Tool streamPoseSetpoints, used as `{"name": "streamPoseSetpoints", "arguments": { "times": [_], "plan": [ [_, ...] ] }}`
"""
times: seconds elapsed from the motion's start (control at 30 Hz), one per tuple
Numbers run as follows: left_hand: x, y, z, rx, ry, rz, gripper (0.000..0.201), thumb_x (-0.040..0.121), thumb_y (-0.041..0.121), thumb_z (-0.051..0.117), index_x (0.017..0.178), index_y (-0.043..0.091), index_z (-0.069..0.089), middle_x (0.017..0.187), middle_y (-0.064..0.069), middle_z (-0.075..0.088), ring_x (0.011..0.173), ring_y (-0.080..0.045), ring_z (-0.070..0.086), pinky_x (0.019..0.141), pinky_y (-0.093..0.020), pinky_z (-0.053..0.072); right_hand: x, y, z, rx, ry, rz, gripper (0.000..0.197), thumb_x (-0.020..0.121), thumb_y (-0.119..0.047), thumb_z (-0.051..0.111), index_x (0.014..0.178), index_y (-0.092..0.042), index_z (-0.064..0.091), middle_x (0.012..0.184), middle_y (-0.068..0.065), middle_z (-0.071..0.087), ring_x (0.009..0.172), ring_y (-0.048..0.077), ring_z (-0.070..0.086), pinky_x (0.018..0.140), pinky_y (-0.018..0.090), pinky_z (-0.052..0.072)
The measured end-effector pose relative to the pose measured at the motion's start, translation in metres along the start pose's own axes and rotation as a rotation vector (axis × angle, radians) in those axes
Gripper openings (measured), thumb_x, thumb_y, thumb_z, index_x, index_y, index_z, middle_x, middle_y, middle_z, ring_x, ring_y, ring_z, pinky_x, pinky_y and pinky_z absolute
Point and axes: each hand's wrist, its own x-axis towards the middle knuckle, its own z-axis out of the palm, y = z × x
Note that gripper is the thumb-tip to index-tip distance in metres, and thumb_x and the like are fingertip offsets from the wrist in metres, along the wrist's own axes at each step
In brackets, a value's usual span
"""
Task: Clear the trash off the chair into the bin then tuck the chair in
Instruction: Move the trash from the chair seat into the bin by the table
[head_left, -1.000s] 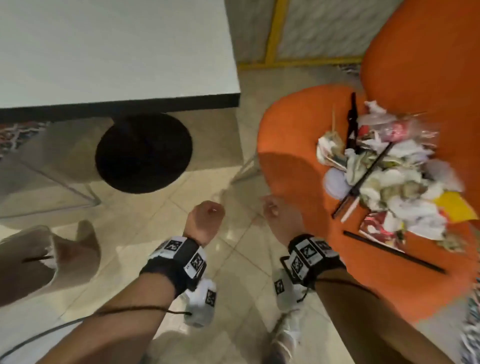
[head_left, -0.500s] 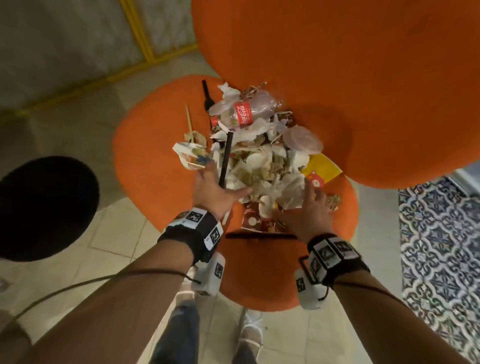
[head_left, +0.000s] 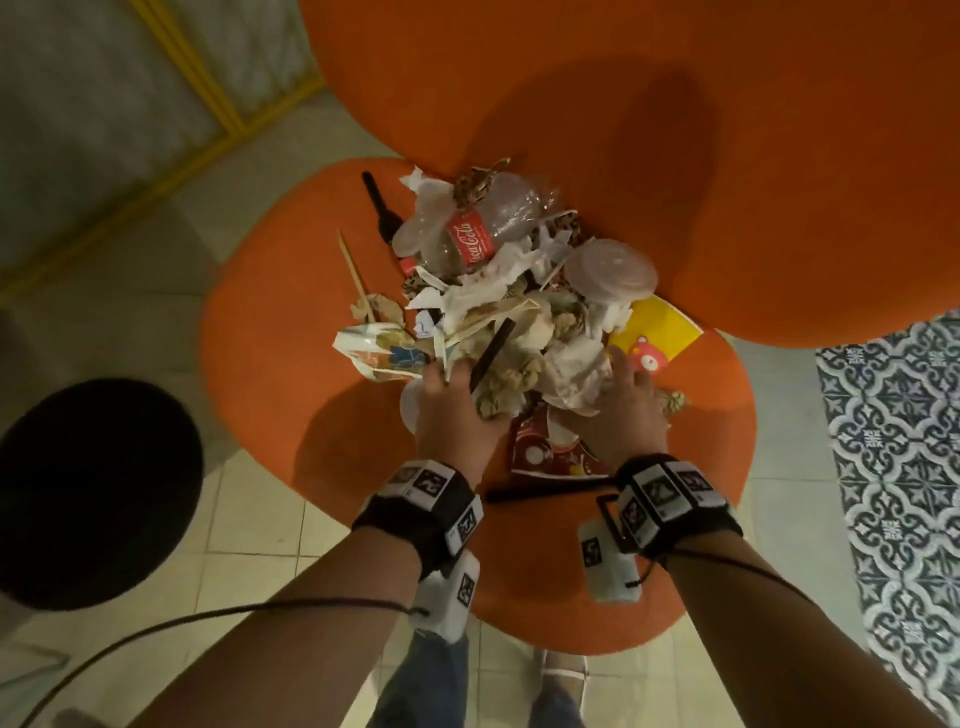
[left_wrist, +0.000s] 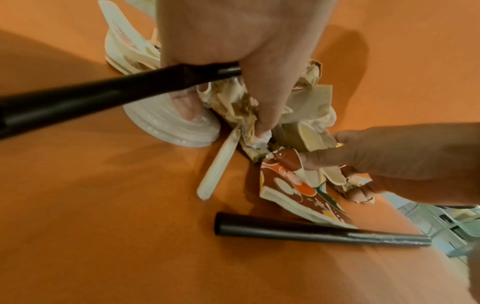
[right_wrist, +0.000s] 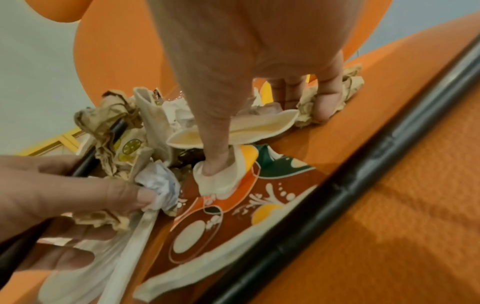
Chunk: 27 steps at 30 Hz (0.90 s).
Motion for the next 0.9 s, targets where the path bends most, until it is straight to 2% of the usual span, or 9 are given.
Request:
{"name": "streamPoseSetpoints", "arguments": {
  "times": [0.1,0.2,0.27,0.33,0.47,0.57,0.67,0.8,0.9],
  "plan": [
    [0.003,-0.001,-0.007,-0.045,0.029,0.046,0.064,0.073,0.036,0.075,0.126,0.011,0.050,0.131,-0.012,0.043,0.119,-0.031,0.046,0.096,-0.038,0.045,0.001,0.000,0.002,0.018,-0.009,-0.052,0.080,0.079,-0.039,0.069,0.146,-0.030,0.026,0.135,0.016,0.045,0.121,0.037,0.046,0.096,0.047,0.043],
    [0.003,-0.001,-0.013,-0.112,0.047,0.059,0.060,0.071,0.030,0.077,0.121,0.006,0.053,0.122,-0.014,0.048,0.113,-0.030,0.049,0.093,-0.038,0.044,0.002,0.000,0.002,0.063,0.076,-0.115,0.057,0.086,-0.027,0.065,0.139,-0.020,0.045,0.129,0.016,0.056,0.114,0.034,0.053,0.089,0.039,0.046],
    [0.003,-0.003,-0.013,-0.203,0.051,0.033,0.056,0.069,0.025,0.078,0.118,0.007,0.056,0.120,-0.013,0.048,0.112,-0.031,0.051,0.094,-0.040,0.047,0.002,0.002,0.002,0.079,0.103,-0.114,0.051,0.087,-0.024,0.063,0.136,-0.014,0.049,0.130,0.016,0.057,0.114,0.033,0.055,0.087,0.039,0.046],
    [0.001,-0.006,-0.013,-0.260,0.055,0.005,0.048,0.070,0.021,0.076,0.113,0.010,0.059,0.119,-0.010,0.046,0.112,-0.031,0.050,0.095,-0.042,0.047,0.000,0.004,0.002,0.122,0.129,-0.097,0.046,0.088,-0.025,0.061,0.132,-0.015,0.052,0.125,0.018,0.059,0.109,0.035,0.057,0.083,0.039,0.047],
    [-0.006,-0.008,-0.018,-0.280,0.027,-0.023,0.045,0.073,0.014,0.073,0.116,0.010,0.057,0.124,-0.011,0.042,0.116,-0.027,0.045,0.091,-0.027,0.038,-0.013,0.006,0.002,0.213,0.263,-0.145,0.037,0.087,-0.024,0.061,0.123,-0.016,0.058,0.113,0.015,0.061,0.099,0.034,0.057,0.073,0.031,0.041],
    [-0.009,-0.006,-0.023,-0.289,0.038,-0.030,0.043,0.077,0.013,0.071,0.117,0.010,0.056,0.127,-0.012,0.041,0.118,-0.025,0.045,0.090,-0.022,0.034,-0.029,0.007,-0.004,0.264,0.327,-0.210,0.041,0.085,-0.017,0.065,0.125,-0.019,0.058,0.113,0.013,0.059,0.099,0.032,0.057,0.075,0.035,0.048],
    [-0.011,-0.002,-0.027,-0.308,0.025,-0.065,0.040,0.081,0.015,0.069,0.118,0.012,0.055,0.127,-0.010,0.041,0.114,-0.022,0.047,0.090,-0.019,0.033,-0.048,0.007,-0.008,0.179,0.293,-0.325,0.053,0.079,-0.007,0.068,0.128,-0.023,0.057,0.109,0.013,0.058,0.096,0.031,0.057,0.075,0.041,0.052],
    [-0.008,-0.001,-0.031,-0.310,0.032,-0.091,0.042,0.078,0.019,0.072,0.116,0.015,0.055,0.121,-0.004,0.045,0.099,-0.013,0.051,0.082,-0.020,0.041,-0.066,0.013,-0.004,0.021,0.251,-0.396,0.057,0.073,-0.002,0.071,0.126,-0.020,0.059,0.099,0.012,0.058,0.092,0.033,0.056,0.073,0.046,0.051],
    [-0.010,-0.001,-0.033,-0.291,0.037,-0.092,0.042,0.074,0.019,0.074,0.113,0.017,0.058,0.115,-0.012,0.055,0.093,-0.023,0.061,0.071,-0.022,0.048,-0.073,0.016,-0.002,0.043,0.222,-0.402,0.063,0.069,0.002,0.072,0.127,-0.020,0.059,0.095,0.010,0.056,0.088,0.031,0.055,0.071,0.046,0.051]
  ]
}}
